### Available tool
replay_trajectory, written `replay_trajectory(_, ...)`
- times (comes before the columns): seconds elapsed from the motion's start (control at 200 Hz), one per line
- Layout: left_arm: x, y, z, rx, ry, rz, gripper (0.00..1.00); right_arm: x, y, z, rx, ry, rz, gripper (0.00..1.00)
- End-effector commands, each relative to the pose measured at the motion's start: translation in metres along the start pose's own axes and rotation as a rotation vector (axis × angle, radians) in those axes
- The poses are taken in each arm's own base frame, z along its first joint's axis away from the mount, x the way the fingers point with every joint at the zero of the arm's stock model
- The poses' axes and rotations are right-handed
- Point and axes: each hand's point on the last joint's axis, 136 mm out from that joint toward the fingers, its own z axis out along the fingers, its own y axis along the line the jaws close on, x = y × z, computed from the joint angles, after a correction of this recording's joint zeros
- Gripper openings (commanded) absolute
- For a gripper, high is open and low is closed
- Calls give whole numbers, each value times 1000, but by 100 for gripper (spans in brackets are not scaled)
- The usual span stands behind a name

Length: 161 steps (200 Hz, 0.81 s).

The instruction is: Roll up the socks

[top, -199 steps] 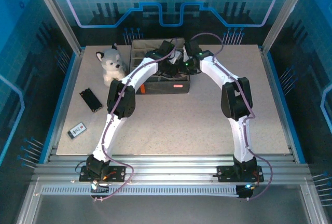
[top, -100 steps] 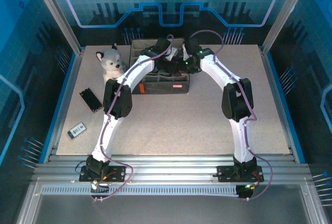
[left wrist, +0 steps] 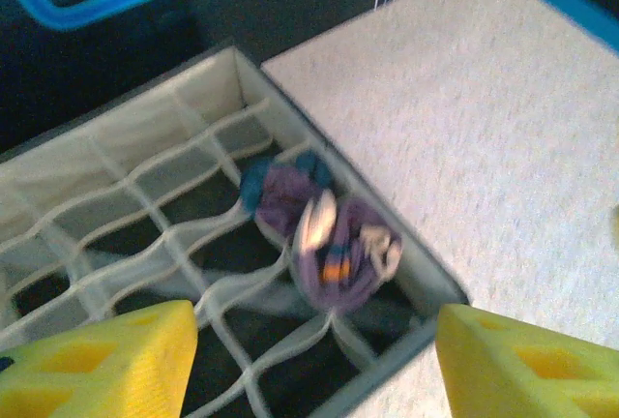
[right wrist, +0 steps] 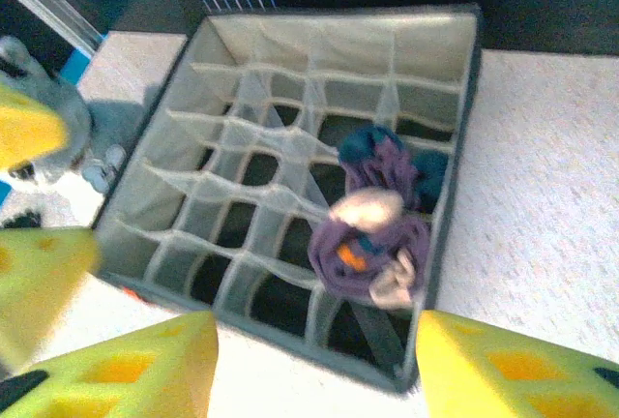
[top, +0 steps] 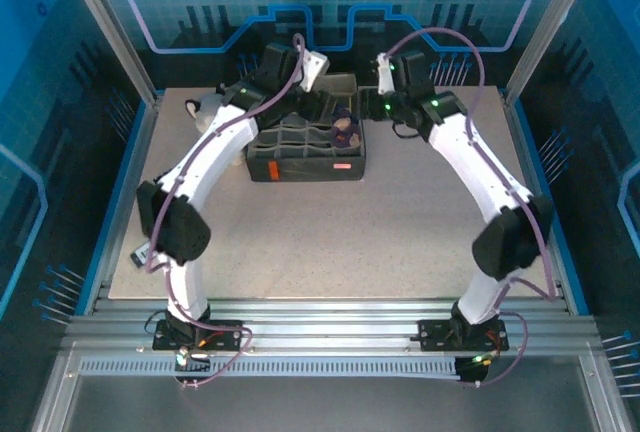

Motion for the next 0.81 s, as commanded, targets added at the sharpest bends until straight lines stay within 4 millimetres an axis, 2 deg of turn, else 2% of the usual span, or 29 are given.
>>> replay_trajectory(0.0, 23, 21, -20, -127, -24, 54, 83, 20, -26, -16, 83, -47, -37, 62)
replay_trajectory(0.08, 49, 34, -38, -208, -43, 53, 98, 44, -44, -30, 131, -72, -51, 67)
replay_trajectory(0.185, 95, 51, -57, -288, -57, 7, 99, 78, -70, -44, 220, -135, -83, 83)
replay_trajectory(0.245, 119, 65, -68, -337, -73, -50, 99, 92, -84, -52, 263, -189, -119, 99)
replay_trajectory(0.36, 164, 100, -88, -445, -158, -220, 99, 120, -110, -61, 360, -277, -194, 100)
replay_trajectory(0.475, 199, 116, -97, -532, -271, -179, 100, 140, -132, -62, 432, -327, -253, 100)
replay_trajectory(0.525, 209, 116, -97, -551, -304, -127, 99, 151, -142, -58, 452, -310, -245, 100)
replay_trajectory(0.57, 212, 115, -95, -549, -316, -92, 100, 151, -147, -57, 461, -334, -234, 100)
replay_trajectory(0.8, 248, 129, -57, -581, -147, -45, 100, 163, -164, -30, 464, -409, -245, 100)
